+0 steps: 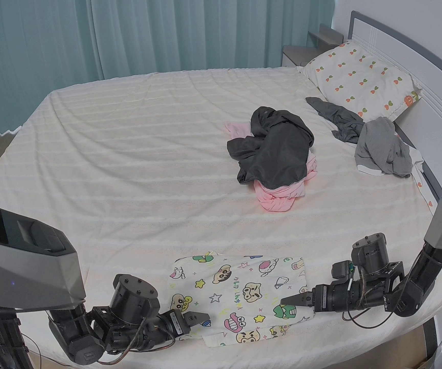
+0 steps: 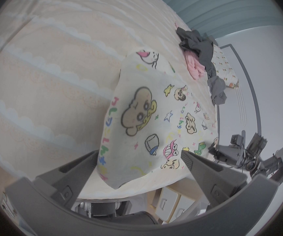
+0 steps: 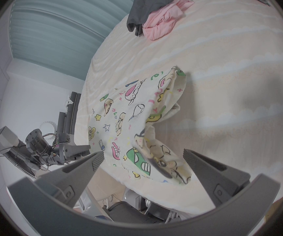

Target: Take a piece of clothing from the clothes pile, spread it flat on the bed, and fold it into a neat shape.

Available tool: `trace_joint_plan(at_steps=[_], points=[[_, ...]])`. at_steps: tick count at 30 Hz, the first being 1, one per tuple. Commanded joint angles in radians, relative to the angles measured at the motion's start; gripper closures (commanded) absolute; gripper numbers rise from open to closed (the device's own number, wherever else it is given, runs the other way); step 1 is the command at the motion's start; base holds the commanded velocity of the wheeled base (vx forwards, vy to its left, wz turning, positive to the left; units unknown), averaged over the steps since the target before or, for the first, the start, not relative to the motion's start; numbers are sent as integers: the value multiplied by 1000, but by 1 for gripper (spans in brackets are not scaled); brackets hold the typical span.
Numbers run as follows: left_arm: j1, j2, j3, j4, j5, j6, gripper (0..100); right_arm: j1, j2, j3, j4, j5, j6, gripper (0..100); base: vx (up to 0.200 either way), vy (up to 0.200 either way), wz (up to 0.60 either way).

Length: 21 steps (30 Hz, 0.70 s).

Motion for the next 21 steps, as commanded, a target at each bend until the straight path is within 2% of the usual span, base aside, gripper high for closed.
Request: trace_joint_plan(at_steps=[1, 7, 10, 18, 21], points=[[86, -104, 15, -20, 7, -7, 0, -27, -93, 43, 0, 4, 3, 0, 0, 0, 0], [215, -121, 4, -23, 9, -4, 0, -64, -165, 92, 0, 21, 1, 0, 0, 0, 0], [272, -61, -48, -25, 11, 0, 0, -78, -179, 109, -2, 37, 3, 0, 0, 0, 0], [275, 101, -199, -25, 32, -20, 0, -78, -168, 143, -89, 36, 3, 0, 0, 0, 0], [273, 120, -262, -21, 32, -67, 0, -78, -168, 160, -131, 36, 3, 0, 0, 0, 0]])
